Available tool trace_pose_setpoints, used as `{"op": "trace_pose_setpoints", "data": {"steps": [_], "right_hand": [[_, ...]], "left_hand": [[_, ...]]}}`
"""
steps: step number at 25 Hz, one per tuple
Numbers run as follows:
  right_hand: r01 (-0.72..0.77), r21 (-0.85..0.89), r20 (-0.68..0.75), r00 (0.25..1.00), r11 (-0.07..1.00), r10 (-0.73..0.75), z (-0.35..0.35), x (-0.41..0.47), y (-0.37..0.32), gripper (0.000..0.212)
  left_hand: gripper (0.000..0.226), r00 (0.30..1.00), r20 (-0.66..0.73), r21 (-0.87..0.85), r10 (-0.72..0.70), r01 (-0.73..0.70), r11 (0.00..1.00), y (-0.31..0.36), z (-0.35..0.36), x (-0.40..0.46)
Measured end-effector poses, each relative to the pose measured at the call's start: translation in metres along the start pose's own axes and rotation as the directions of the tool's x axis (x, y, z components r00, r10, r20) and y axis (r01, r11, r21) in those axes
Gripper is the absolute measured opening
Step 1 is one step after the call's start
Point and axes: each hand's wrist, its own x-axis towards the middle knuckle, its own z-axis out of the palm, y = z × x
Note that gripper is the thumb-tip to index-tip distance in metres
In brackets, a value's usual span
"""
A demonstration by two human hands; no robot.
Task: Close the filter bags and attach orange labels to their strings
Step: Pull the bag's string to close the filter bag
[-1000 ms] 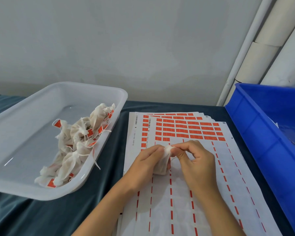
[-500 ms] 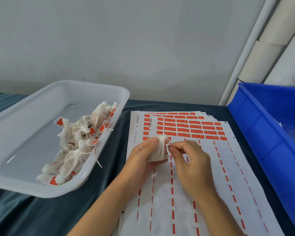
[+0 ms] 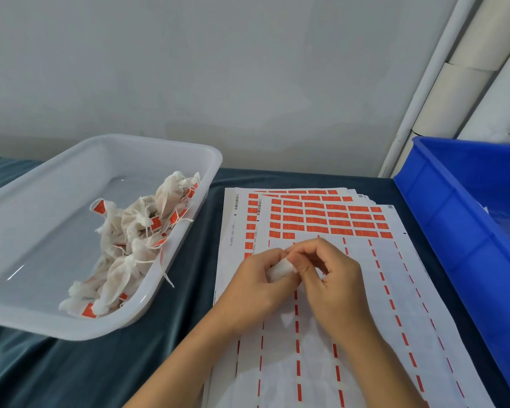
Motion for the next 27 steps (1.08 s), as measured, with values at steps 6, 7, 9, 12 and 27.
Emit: {"op": "trace_pose_setpoints", "data": {"steps": [6, 7, 9, 12, 27], "right_hand": [[-0.066, 0.013, -0.043, 0.997, 0.998, 0.067, 0.0001, 0.0007, 0.0007, 0.006], [-0.106, 0.032, -0.037, 0.994, 0.994, 0.107, -0.0002, 0.0009, 0.0012, 0.006], [-0.189, 0.104, -0.03, 0.981, 0.976, 0.193, -0.0023, 0.0023, 0.0016, 0.011], [-0.333, 0.306, 0.034, 0.94, 0.892, 0.339, -0.0055, 0.0043, 0.004, 0.016], [-0.385, 0.164, 0.21, 0.913, 0.908, 0.35, -0.0025, 0.0028, 0.0087, 0.012]], "left_hand": [[0.01, 0.975, -0.218, 0.097, -0.033, 0.055, 0.994, 0.0004, 0.0048, 0.0014], [0.011, 0.976, -0.217, 0.105, -0.022, 0.046, 0.993, 0.0004, 0.0062, 0.0003], [0.014, 0.979, -0.204, 0.125, 0.012, 0.014, 0.992, 0.0022, 0.0089, -0.0035], [0.015, 0.976, -0.204, 0.08, 0.081, -0.066, 0.995, 0.005, 0.0084, -0.0055], [0.009, 0.954, -0.296, -0.105, -0.042, 0.011, 0.994, 0.0034, 0.0031, 0.0022]]}}
